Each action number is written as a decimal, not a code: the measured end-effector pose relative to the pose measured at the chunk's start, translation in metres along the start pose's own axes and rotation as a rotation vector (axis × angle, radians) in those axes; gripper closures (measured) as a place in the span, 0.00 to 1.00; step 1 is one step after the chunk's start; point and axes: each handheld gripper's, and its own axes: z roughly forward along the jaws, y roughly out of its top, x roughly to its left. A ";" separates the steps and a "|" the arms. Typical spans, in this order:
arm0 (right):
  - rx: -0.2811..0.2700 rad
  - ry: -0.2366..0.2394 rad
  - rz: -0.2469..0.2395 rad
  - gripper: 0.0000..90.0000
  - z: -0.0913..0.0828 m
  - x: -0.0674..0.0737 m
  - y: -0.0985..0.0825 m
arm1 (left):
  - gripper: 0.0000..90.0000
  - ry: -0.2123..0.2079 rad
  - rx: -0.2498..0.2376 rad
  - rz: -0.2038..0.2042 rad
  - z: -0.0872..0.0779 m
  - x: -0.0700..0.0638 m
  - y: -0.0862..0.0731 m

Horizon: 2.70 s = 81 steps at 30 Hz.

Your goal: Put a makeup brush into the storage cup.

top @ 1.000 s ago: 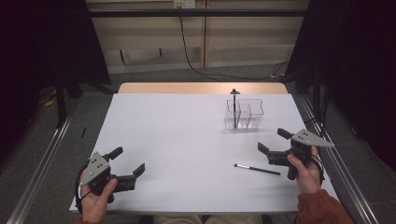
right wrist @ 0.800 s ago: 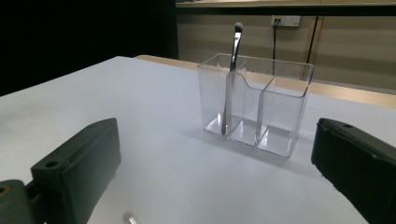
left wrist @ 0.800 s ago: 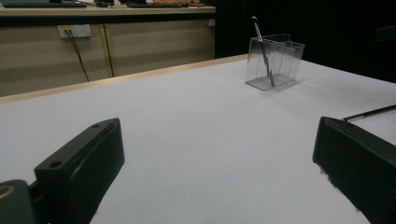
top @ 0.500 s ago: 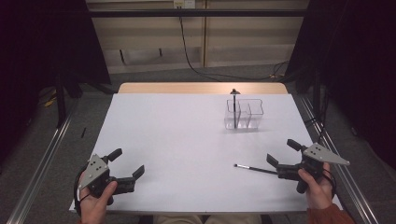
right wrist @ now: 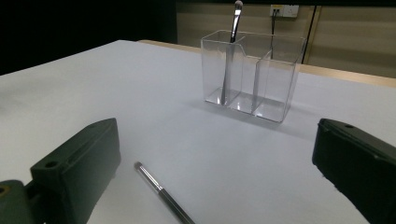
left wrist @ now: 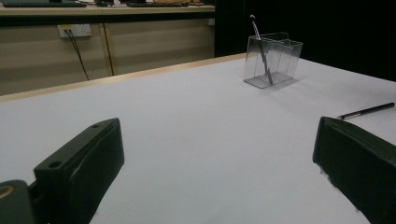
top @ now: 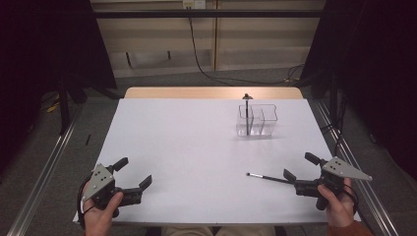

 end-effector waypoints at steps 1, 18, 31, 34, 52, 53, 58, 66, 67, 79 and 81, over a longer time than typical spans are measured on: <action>0.000 0.001 0.000 0.01 0.000 0.000 0.000 | 0.02 0.000 0.000 0.002 0.000 0.001 0.000; 0.008 0.061 -0.024 0.00 0.017 0.009 0.013 | 0.02 0.001 0.001 0.010 0.000 0.002 0.000; 0.058 0.139 -0.027 0.01 0.039 0.004 0.030 | 0.02 0.011 0.012 0.010 0.001 0.002 -0.001; 0.079 0.159 -0.039 0.01 0.046 0.004 0.034 | 0.02 0.008 0.014 0.013 0.001 0.001 -0.001; 0.256 0.241 -0.107 0.01 0.074 0.006 0.048 | 0.02 0.011 0.013 0.012 0.001 0.002 -0.002; 0.272 0.243 -0.116 0.01 0.076 0.007 0.049 | 0.02 0.011 0.014 0.013 0.001 0.002 -0.002; 0.339 0.270 -0.150 0.02 0.082 0.009 0.051 | 0.02 0.011 0.014 0.013 0.001 0.002 -0.002; 0.460 0.333 -0.172 0.05 0.095 0.009 0.049 | 0.02 0.011 0.014 0.013 0.002 0.002 -0.002; 0.477 0.341 -0.176 0.05 0.097 0.009 0.050 | 0.02 0.009 0.016 0.014 0.002 0.002 -0.002; 0.647 0.411 -0.224 0.04 0.110 0.012 0.055 | 0.02 0.008 0.017 0.017 0.000 0.002 -0.002; 0.662 0.416 -0.232 0.04 0.112 0.013 0.055 | 0.02 0.009 0.016 0.018 0.000 0.002 -0.002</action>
